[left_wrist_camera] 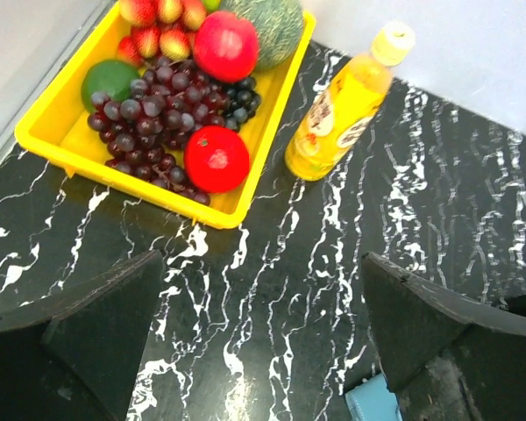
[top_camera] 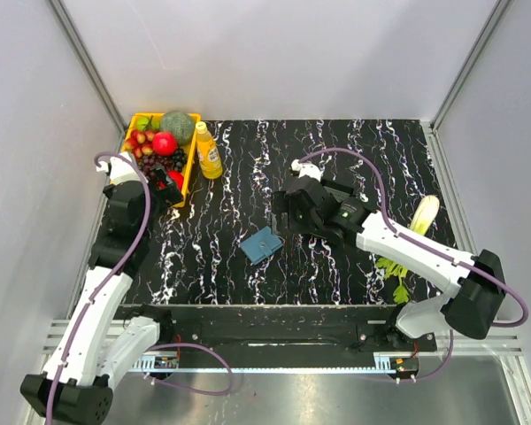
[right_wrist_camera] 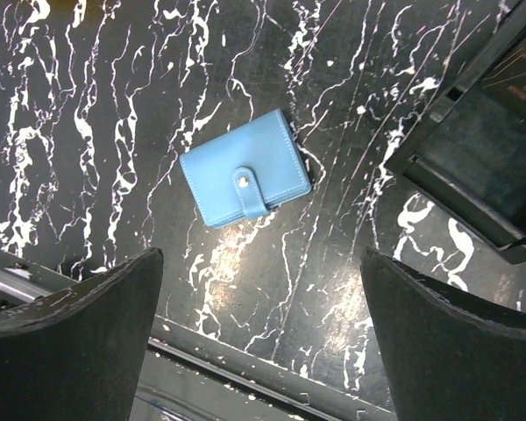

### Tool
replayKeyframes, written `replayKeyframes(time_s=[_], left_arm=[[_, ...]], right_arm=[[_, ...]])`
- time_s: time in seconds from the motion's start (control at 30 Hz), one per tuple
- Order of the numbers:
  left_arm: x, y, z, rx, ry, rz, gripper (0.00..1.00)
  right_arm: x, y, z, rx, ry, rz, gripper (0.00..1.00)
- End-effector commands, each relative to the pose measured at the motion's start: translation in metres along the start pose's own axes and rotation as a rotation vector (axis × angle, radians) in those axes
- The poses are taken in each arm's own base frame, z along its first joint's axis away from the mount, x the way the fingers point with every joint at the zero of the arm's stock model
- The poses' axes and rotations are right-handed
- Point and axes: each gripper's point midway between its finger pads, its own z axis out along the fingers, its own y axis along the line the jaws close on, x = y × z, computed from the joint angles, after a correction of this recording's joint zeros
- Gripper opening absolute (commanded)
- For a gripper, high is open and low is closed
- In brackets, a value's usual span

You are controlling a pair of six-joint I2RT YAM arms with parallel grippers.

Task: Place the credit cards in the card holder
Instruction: Open the card holder at the center of the board.

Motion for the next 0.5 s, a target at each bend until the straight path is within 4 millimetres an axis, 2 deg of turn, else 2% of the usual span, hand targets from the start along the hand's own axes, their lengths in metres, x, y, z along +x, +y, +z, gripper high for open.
replayKeyframes(time_s=[0.0,0.07,0.2,0.27,0.3,0.37,0.47], left_arm=[[0.014,0.004,0.013,-0.071,0.098,0.011,0.99],[0.032,0.001,0.018,-0.078,0.203,0.007,0.99],[0.066,-0.054,0.020,0.195,0.308,0.055,0.99],[0.085,-0.075,0.015,0.242,0.321,0.130,0.99],[0.094,-0.080,0.017,0.230,0.347,0.140,0.99],[0.115,-0.101,0.022,0.312,0.433,0.124,0.99],[0.151,-0.125,0.029,0.428,0.555,0.123,0.99]], right_arm=[[0.001,0.020,0.002,-0.032,-0.024,0.085,1.00],[0.011,0.025,0.005,-0.037,0.002,0.116,0.99],[0.039,0.029,0.016,-0.012,0.069,0.170,0.98],[0.055,0.023,0.028,0.029,0.102,0.185,0.94],[0.060,0.019,0.032,0.052,0.108,0.195,0.93],[0.070,0.009,0.040,0.101,0.114,0.217,0.90],[0.075,0.004,0.049,0.132,0.115,0.220,0.87]])
